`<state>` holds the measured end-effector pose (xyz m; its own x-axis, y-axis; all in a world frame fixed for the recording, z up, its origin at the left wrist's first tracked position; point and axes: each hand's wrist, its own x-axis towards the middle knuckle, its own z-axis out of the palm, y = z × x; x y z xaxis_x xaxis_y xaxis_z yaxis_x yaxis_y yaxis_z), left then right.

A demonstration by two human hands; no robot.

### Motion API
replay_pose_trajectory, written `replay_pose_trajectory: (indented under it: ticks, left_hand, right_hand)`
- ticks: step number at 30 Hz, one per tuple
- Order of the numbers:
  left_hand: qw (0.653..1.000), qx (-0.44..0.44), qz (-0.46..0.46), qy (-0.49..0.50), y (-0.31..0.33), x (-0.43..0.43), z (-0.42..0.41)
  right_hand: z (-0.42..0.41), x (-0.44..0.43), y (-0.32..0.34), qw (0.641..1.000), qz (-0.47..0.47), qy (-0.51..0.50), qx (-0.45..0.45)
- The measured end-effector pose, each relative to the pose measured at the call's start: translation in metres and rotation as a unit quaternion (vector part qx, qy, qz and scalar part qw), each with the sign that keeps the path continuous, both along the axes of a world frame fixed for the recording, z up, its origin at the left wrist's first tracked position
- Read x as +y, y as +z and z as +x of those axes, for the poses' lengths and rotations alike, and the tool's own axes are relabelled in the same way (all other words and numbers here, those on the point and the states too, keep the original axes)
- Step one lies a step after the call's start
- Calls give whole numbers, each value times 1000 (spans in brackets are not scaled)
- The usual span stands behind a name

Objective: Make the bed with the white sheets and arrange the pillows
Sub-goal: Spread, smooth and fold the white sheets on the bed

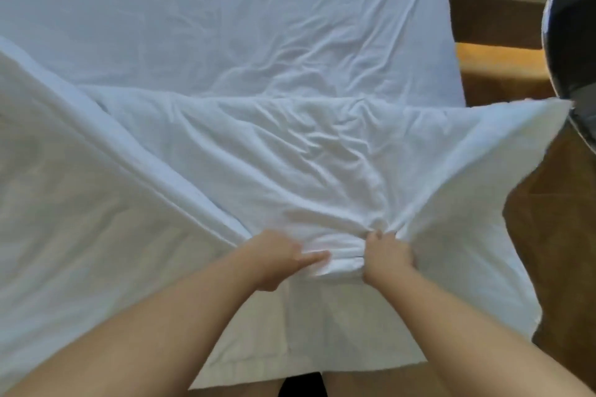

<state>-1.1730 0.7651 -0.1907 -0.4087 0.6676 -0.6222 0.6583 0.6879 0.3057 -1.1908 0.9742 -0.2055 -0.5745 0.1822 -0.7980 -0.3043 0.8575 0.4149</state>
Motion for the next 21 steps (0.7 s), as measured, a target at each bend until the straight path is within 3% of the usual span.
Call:
replay_pose_trajectory:
  ticks: [3,6,7,11,16,21]
  left_hand:
    - [995,41,-59,76,-24,-24,11]
    - [979,153,-106,86,-34,-49,-2]
    - [973,182,-101,98,-32,-55,-9]
    - [978,57,-177,94,-30,-56,-8]
    - [984,-13,-165,73,-26,-76,17]
    - [966,143,-210,52,7,-151,-13]
  right_hand:
    - [-13,-3,-12,986,80,143,-12]
    - [-30,14,-17,976,150,148,-48]
    - [-32,23,-17,981,133,127,-58]
    - [-4,53,-8,994,-17,39,-104]
    - [19,41,0,991,-16,65,-118]
    - [-8,-75,18,971,-235,20,-36]
